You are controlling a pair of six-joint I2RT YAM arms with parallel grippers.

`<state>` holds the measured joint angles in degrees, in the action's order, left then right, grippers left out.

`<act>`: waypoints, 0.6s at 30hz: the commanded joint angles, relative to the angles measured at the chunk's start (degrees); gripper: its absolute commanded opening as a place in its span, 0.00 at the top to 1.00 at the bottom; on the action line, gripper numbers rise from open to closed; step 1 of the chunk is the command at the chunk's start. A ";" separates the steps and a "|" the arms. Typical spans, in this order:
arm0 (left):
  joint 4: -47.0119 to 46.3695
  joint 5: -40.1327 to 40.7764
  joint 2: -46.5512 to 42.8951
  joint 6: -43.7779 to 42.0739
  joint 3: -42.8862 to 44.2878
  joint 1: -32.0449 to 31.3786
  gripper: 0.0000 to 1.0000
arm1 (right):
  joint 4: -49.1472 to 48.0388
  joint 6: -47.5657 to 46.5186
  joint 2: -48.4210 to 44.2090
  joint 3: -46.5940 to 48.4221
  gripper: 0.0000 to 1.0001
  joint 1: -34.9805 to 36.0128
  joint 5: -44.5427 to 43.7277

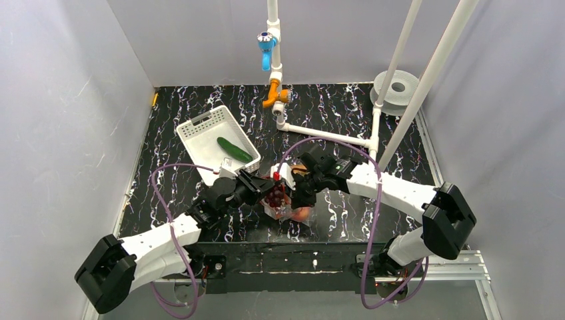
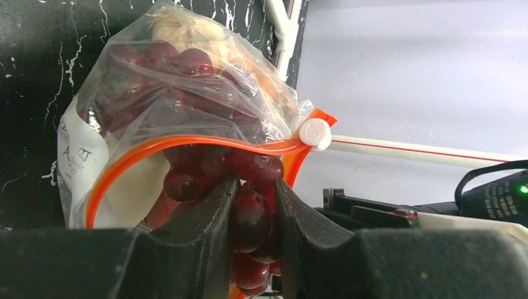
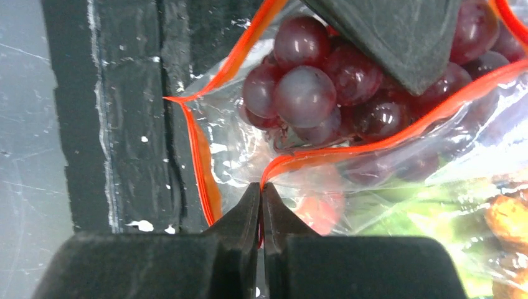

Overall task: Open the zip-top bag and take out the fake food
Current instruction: Pick up the fake fruit from the zipper food storage bag.

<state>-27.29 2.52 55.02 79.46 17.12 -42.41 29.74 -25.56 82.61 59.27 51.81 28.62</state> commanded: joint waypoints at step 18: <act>-6.48 4.63 -8.71 2.79 -2.00 1.09 1.00 | 2.75 3.17 -2.91 1.16 0.99 -4.86 2.10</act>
<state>-27.53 4.51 46.11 81.06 15.25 -42.02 29.78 -22.68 81.01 59.02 46.89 25.04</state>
